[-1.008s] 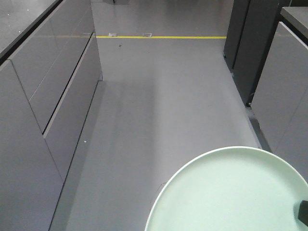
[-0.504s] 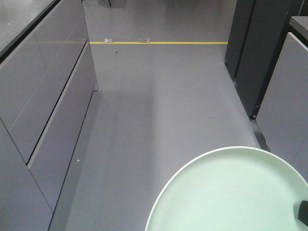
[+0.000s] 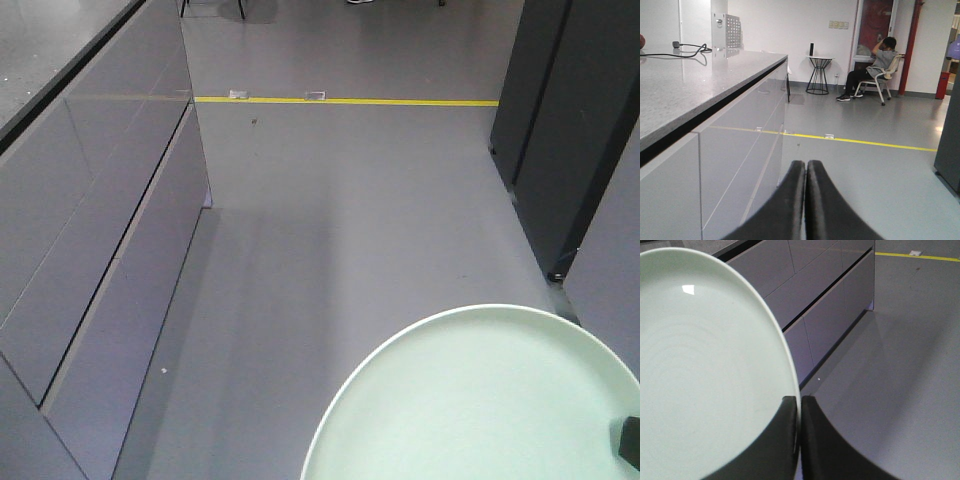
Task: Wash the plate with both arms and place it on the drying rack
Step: 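Carry the plate in the right gripper while driving down the aisle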
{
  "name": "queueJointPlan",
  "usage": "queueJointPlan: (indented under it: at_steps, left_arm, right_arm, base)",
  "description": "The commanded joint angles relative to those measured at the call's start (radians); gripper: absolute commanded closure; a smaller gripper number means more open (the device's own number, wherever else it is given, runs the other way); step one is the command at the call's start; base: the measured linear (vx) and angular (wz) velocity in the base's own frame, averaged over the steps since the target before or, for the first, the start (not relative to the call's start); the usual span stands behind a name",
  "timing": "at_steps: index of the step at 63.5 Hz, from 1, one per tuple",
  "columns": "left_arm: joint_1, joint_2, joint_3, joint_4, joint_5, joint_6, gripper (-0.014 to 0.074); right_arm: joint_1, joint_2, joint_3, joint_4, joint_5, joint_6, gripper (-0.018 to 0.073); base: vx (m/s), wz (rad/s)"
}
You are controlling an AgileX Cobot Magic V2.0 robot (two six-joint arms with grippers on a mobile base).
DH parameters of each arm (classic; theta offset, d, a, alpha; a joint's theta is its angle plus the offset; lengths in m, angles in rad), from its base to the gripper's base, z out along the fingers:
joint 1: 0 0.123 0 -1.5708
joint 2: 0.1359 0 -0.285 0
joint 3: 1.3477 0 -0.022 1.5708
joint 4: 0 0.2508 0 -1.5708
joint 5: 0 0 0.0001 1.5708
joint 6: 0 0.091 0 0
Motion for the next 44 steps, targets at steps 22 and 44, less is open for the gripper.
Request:
queueJointPlan:
  at_steps: [22,44]
  left_arm:
    - [-0.007,-0.013,-0.025,-0.009,-0.076,-0.005,0.0603]
    - [-0.007,-0.013,-0.025,-0.009,-0.076,-0.005,0.0603]
  right_arm:
    - [-0.003,0.011,-0.023,0.027,-0.067,-0.004,0.0561]
    - [-0.003,0.011,-0.023,0.027,-0.067,-0.004,0.0561]
  base:
    - [0.29,0.01]
    - [0.28,-0.06]
